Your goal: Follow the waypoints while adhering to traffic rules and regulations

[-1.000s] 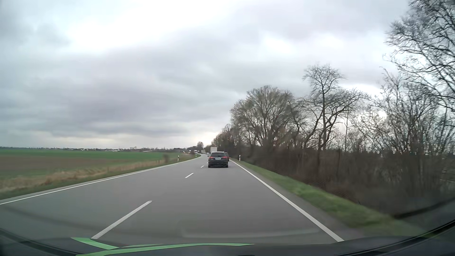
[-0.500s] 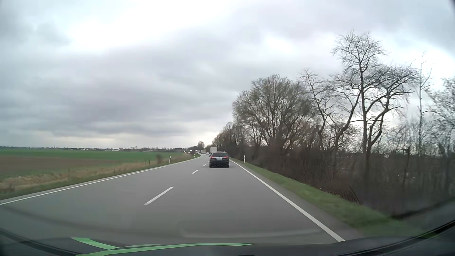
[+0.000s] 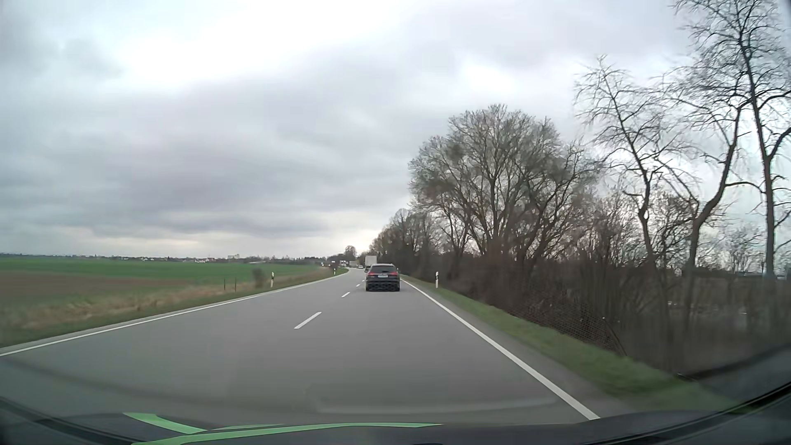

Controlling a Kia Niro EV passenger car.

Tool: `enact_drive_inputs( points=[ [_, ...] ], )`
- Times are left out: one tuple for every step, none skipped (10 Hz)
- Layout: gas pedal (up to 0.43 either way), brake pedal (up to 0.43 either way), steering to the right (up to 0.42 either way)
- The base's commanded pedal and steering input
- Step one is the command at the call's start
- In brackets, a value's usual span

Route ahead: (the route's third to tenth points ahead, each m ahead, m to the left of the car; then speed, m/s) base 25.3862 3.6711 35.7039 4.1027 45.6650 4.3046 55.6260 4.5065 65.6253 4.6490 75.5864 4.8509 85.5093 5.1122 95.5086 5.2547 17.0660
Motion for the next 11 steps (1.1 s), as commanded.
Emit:
enact_drive_inputs(
  points=[
    [0.189, 0.0, -0.002],
    [0.189, 0.0, -0.001],
    [0.189, 0.0, -0.001],
    [0.189, 0.0, -0.001],
    [0.189, 0.0, -0.002],
    [0.189, 0.0, -0.002],
    [0.189, 0.0, -0.001],
    [0.189, 0.0, -0.001],
    [0.189, 0.0, -0.001],
    [0.189, 0.0, -0.002],
    [0.189, 0.0, -0.002]
  ],
)
